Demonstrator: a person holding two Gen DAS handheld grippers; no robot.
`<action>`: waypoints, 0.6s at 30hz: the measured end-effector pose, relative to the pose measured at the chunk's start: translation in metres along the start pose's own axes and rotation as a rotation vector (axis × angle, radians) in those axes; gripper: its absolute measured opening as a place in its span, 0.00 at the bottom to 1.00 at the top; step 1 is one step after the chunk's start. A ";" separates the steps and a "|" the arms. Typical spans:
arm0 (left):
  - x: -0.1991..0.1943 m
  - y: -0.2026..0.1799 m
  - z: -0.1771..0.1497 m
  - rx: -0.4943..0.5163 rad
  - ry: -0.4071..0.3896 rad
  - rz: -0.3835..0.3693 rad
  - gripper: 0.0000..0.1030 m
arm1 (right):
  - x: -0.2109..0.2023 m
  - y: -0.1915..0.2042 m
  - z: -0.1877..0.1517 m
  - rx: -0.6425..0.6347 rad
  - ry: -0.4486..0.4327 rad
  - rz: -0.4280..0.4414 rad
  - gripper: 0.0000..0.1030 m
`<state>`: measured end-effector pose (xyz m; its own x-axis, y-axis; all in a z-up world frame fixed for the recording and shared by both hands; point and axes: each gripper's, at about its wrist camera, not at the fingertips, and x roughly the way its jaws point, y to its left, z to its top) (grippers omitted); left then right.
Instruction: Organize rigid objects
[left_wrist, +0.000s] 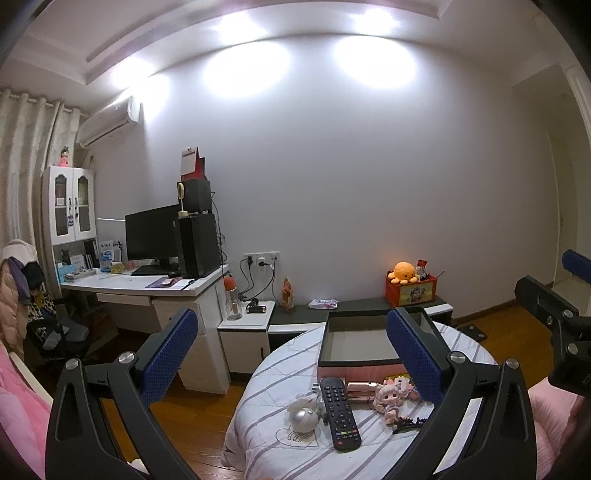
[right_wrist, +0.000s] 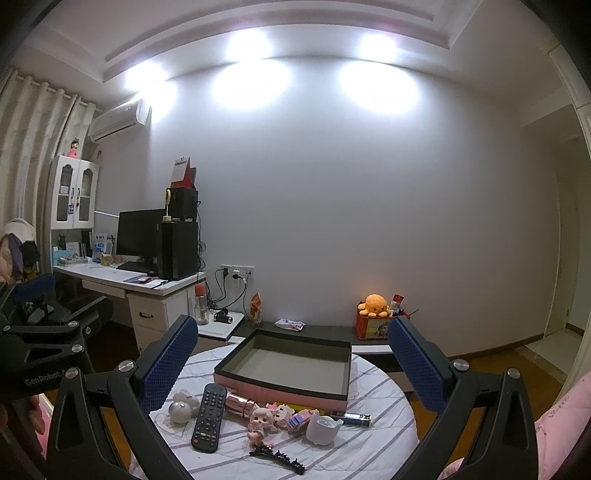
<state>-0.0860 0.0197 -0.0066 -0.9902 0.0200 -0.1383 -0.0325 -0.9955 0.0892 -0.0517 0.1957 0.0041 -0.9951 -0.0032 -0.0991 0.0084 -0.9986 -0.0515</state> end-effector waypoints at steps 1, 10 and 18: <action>0.003 -0.001 -0.001 0.002 0.003 -0.007 1.00 | 0.002 -0.001 -0.002 0.000 -0.001 0.002 1.00; 0.057 -0.001 -0.039 0.027 0.155 -0.025 1.00 | 0.047 -0.010 -0.037 0.005 0.122 0.051 1.00; 0.129 -0.017 -0.100 0.025 0.391 -0.042 1.00 | 0.108 -0.014 -0.098 0.013 0.331 0.055 1.00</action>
<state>-0.2001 0.0296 -0.1243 -0.8618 0.0186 -0.5069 -0.0797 -0.9919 0.0991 -0.1501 0.2143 -0.1029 -0.9068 -0.0424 -0.4194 0.0579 -0.9980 -0.0244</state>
